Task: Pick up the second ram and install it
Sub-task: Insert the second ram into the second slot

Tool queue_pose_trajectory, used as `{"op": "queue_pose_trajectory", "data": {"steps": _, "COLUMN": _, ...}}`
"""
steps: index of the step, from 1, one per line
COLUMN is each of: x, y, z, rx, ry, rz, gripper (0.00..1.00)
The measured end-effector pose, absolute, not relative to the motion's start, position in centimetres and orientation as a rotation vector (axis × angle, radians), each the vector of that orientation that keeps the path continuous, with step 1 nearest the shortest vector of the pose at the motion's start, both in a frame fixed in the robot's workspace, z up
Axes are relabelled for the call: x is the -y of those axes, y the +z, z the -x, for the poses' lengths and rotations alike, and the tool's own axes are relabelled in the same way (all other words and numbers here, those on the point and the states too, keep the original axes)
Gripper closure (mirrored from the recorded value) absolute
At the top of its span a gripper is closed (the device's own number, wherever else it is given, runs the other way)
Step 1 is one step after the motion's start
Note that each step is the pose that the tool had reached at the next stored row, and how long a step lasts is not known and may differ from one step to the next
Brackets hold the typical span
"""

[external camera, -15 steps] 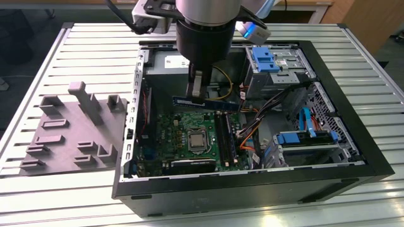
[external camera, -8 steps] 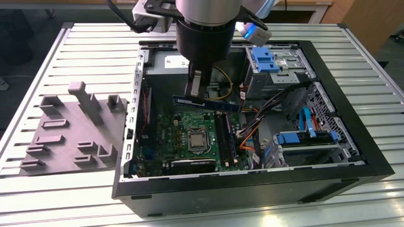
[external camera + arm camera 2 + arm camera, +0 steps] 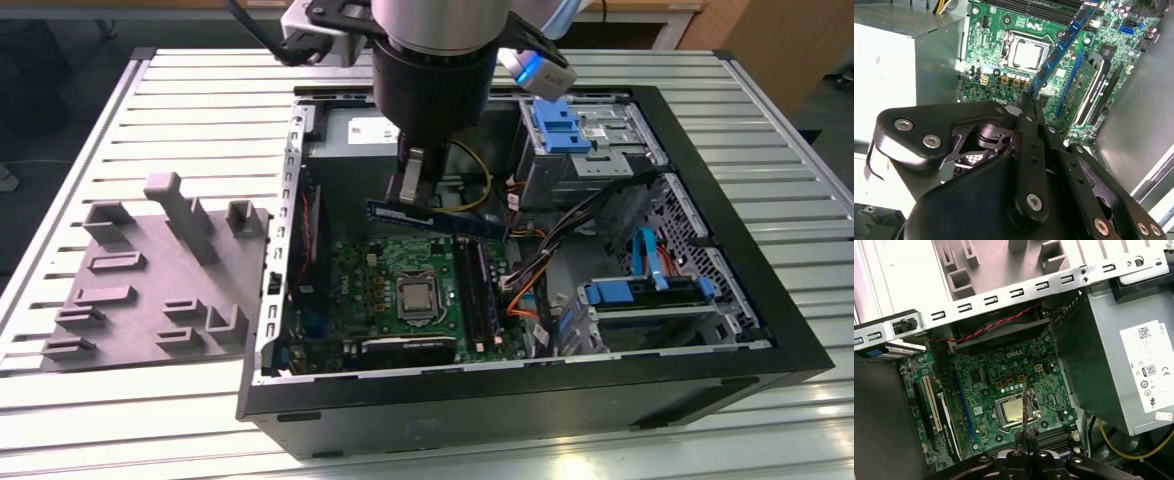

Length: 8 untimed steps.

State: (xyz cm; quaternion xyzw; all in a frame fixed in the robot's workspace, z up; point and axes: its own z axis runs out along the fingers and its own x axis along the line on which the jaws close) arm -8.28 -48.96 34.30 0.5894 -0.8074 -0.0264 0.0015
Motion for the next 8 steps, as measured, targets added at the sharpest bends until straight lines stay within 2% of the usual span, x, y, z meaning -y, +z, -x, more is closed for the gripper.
{"op": "queue_pose_trajectory", "data": {"steps": 8, "x": 48.96, "y": 34.29, "z": 8.28, "rx": 2.581, "ry": -0.083, "rz": -1.787, "gripper": 0.88}}
